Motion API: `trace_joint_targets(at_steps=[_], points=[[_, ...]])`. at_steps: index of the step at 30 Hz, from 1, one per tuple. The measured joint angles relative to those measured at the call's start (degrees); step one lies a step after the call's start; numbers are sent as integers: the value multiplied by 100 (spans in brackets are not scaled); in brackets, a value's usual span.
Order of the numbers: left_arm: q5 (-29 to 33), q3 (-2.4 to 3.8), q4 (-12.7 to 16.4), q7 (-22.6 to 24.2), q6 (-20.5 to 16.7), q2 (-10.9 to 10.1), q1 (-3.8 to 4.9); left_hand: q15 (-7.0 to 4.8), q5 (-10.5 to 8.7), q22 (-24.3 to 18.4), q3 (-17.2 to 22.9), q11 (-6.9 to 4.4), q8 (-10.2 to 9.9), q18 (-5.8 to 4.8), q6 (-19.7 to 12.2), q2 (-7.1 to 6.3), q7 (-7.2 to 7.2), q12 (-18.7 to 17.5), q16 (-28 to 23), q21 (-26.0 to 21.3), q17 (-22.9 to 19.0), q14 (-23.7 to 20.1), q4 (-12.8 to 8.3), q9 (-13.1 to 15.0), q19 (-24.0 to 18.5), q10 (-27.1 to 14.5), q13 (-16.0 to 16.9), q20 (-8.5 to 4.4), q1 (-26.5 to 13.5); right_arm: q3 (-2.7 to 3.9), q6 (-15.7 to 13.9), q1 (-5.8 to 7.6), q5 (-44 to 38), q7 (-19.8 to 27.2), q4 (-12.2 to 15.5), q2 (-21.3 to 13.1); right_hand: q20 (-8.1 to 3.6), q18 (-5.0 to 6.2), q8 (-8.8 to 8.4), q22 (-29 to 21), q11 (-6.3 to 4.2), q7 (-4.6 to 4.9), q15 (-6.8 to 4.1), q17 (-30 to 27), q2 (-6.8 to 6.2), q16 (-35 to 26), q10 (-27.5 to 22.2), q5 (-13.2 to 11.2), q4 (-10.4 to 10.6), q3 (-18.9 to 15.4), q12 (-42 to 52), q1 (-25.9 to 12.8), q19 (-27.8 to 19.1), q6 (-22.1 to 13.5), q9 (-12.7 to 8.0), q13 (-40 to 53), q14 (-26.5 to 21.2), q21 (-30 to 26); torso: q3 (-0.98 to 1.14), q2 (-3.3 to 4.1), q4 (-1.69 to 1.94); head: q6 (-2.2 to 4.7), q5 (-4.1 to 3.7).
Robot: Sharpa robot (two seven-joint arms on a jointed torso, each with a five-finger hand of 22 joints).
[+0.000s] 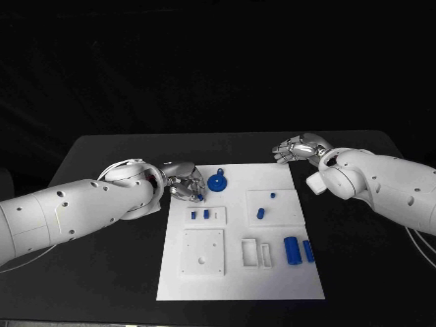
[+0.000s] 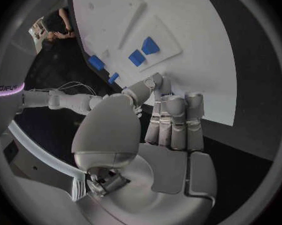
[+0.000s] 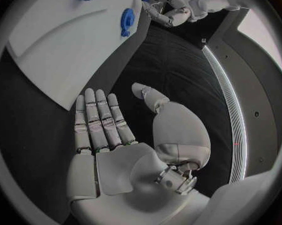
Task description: Assemble the parts on the task board
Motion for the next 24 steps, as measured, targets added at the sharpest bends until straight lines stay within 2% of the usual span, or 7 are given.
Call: trace_joint_targets(at_steps=[24], points=[[-76, 0, -18, -17, 94, 44, 1, 8, -15, 3, 15, -20, -20, 1, 0, -31, 0, -22, 0, 0, -1, 7, 13, 1, 22, 20, 7, -2, -15, 0, 0, -20, 0, 1, -11, 8, 0, 0, 0, 4, 0, 0, 0, -4, 0, -1, 0, 0, -16, -16, 0, 0, 0, 0, -5, 0, 0, 0, 14, 2, -6, -26, 26]])
